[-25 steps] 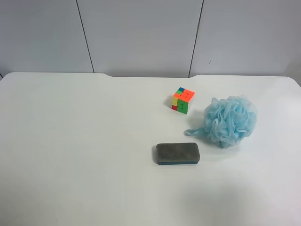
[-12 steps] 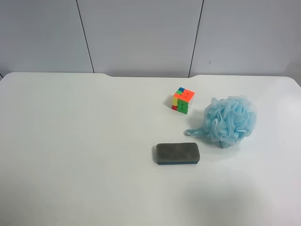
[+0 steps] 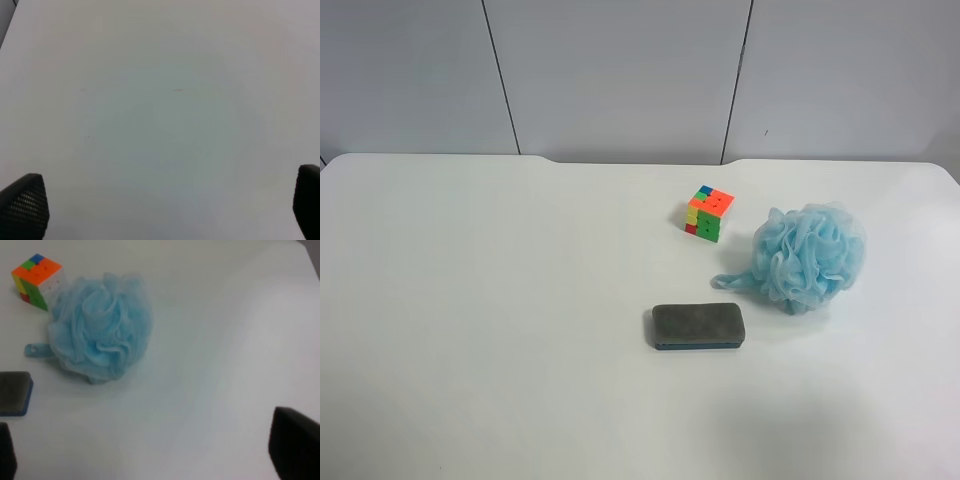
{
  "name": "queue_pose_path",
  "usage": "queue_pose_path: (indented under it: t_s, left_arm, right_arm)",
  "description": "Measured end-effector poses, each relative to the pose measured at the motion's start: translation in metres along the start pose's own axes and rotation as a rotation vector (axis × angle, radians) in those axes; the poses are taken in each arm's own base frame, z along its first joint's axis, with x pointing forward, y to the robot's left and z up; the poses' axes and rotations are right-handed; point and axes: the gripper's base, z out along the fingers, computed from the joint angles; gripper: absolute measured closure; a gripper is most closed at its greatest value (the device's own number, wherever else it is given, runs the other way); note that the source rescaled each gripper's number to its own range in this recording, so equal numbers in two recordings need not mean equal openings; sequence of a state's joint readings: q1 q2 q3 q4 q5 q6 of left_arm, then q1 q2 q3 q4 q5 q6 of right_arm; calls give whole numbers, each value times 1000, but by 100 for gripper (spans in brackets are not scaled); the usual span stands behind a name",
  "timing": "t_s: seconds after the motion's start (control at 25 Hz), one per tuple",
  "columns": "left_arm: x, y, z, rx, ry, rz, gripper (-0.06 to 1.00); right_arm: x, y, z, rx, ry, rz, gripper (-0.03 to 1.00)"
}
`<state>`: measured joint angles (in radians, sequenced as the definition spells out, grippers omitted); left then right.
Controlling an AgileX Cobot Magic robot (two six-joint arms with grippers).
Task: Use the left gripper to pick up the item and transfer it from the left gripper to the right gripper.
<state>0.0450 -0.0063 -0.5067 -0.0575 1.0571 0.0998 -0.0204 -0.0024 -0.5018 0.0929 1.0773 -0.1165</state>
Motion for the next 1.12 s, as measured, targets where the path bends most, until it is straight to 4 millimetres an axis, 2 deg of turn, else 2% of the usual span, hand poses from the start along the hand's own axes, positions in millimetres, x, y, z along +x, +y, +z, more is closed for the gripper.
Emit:
queue_pose_path:
  t_s: [1.12]
  left_arm:
    - [0, 0, 0, 0, 0, -1, -4]
  right_arm:
    - [0, 0, 0, 0, 0, 0, -3]
